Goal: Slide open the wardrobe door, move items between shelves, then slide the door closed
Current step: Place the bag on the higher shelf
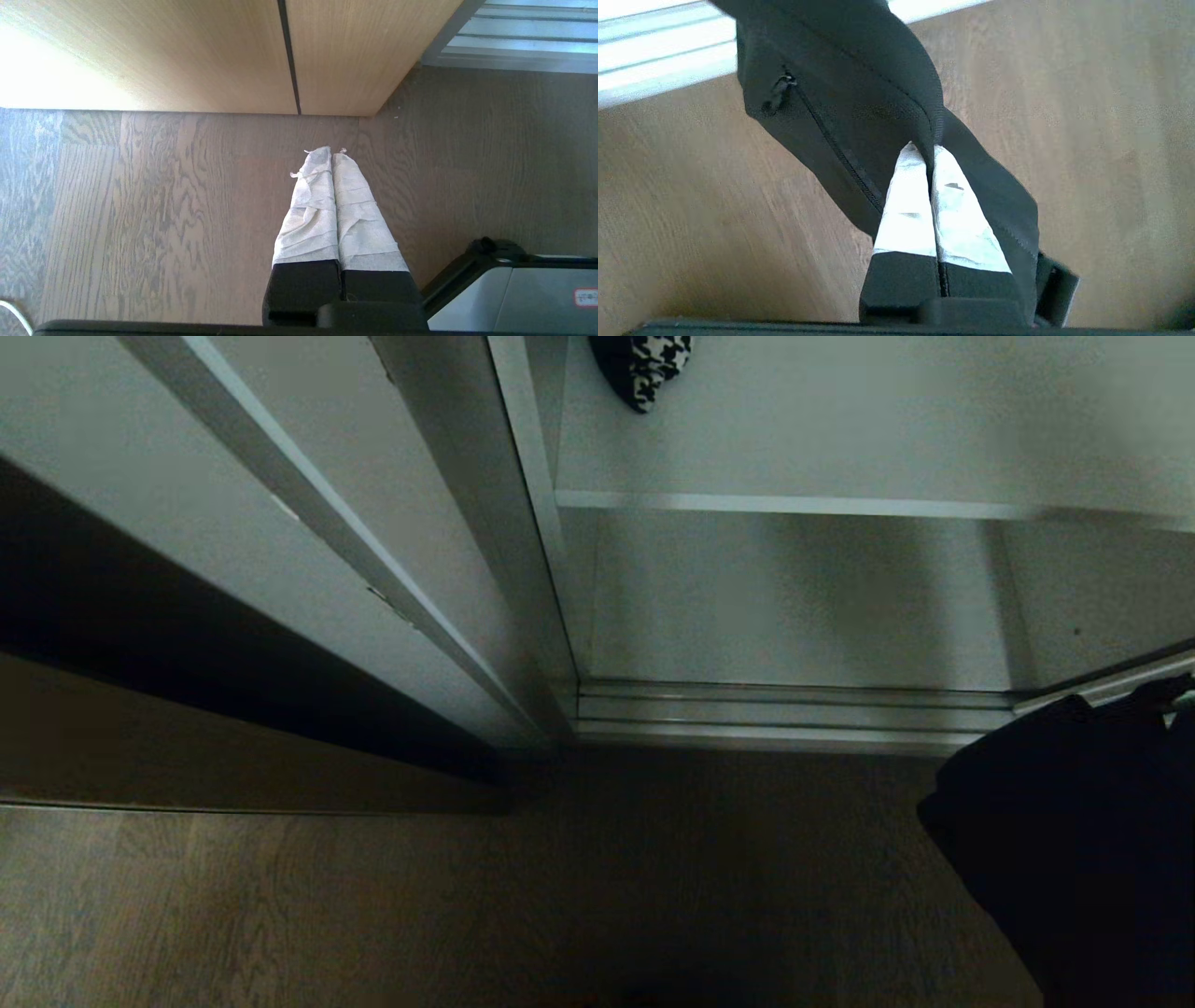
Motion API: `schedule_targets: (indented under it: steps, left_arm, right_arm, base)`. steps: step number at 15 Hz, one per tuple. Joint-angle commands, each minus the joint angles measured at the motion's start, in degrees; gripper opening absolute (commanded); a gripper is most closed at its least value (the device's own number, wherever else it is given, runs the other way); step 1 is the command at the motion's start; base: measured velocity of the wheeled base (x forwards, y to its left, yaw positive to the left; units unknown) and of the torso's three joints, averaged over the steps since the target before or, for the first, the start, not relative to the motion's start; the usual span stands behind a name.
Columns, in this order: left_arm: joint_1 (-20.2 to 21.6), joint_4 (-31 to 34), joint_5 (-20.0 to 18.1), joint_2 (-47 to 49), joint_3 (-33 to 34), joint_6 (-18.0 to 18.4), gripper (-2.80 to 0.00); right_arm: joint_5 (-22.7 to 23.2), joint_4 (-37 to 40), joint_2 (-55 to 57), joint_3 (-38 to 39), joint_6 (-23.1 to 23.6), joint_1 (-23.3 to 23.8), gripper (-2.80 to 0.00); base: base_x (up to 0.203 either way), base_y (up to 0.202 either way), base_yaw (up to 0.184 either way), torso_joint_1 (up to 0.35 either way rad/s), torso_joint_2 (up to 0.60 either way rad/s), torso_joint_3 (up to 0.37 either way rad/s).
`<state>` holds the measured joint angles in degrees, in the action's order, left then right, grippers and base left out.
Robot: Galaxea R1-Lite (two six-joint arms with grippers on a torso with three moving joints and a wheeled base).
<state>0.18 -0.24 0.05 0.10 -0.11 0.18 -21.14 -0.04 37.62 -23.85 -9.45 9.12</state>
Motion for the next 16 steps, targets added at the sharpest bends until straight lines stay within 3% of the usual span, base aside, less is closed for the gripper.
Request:
schedule_targets:
  steps: [1, 8, 16]
  left_arm:
    - [-0.01, -0.02, 0.04, 0.08, 0.02, -0.01, -2.80]
    - [-0.01, -0.02, 0.04, 0.08, -0.03, -0.01, -2.80]
    - [-0.01, -0.02, 0.04, 0.08, 0.02, -0.01, -2.80]
  right_arm:
    - [-0.50, 2.79, -2.03, -1.45, 0.03, 0.47, -2.80]
    - [-1.61, 22.51, -6.80, -20.74, -0.25, -0.06, -2.80]
    - [-1.53, 26.39, -3.95, -33.93, 0.12, -0.39, -2.80]
  base:
    - [0.000, 0.000, 0.000, 0.000, 0.00, 0.000]
    - [0.000, 0.000, 0.000, 0.000, 0.00, 0.000]
    - [0.000, 0.000, 0.000, 0.000, 0.00, 0.000]
